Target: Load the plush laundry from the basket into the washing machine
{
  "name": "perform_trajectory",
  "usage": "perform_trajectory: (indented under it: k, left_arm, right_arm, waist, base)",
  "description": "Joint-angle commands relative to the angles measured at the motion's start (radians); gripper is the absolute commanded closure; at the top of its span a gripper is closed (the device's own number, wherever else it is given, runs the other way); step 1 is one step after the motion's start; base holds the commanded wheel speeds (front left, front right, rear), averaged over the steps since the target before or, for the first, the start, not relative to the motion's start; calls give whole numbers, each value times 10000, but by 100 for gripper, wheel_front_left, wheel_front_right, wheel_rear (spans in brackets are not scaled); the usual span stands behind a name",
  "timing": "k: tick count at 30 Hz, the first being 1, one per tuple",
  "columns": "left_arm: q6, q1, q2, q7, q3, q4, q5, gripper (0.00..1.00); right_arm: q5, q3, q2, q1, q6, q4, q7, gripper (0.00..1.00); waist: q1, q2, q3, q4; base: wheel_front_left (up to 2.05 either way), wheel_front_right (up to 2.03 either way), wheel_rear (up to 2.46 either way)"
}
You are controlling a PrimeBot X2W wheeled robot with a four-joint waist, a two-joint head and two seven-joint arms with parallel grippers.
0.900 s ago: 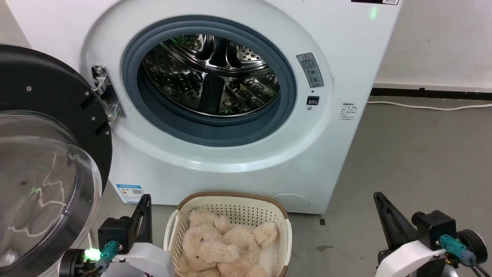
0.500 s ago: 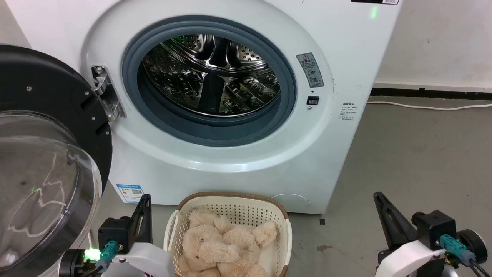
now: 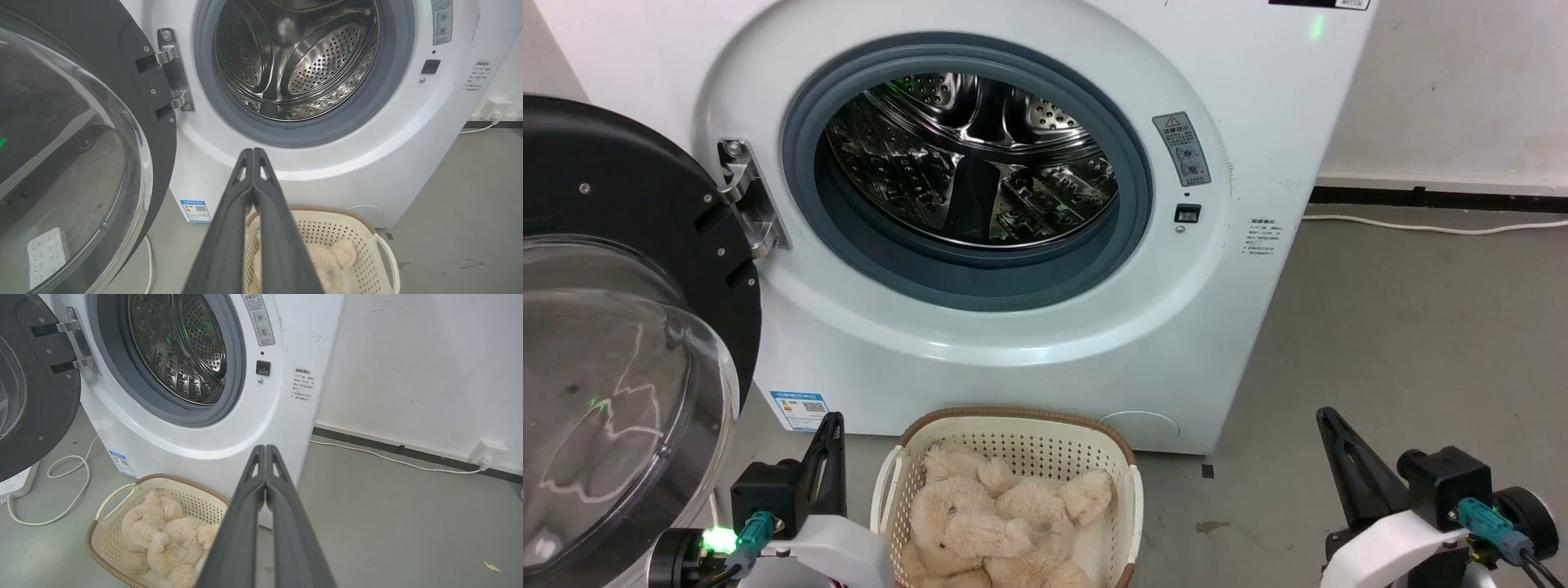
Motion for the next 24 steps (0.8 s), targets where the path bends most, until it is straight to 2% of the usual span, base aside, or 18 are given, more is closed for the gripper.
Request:
perform_trajectory:
  k: [1,18,19,24]
  left_arm:
    - [-43,-148,1,3,7,-47,26,100]
    - [-43,-148,1,3,7,-47,26,100]
    - [-43,-148,1,3,7,-47,26,0]
    - [31,3,0,-49,-73,4,-16,0]
  right_arm:
    - [-74,-20,45,-121,6,16,3,100]
    - [-74,-20,45,-121,6,16,3,100]
    - [-74,-20,45,-121,6,16,3,0]
    - [82,-25,-3,32,0,-20,-48,0]
  waist:
    - [0,0,0,0]
    - [0,0,0,0]
    - [0,0,0,0]
    - [1,0,5,-2]
  base:
    - [0,0,0]
    - [0,0,0]
    - [0,0,0]
    - [0,0,0]
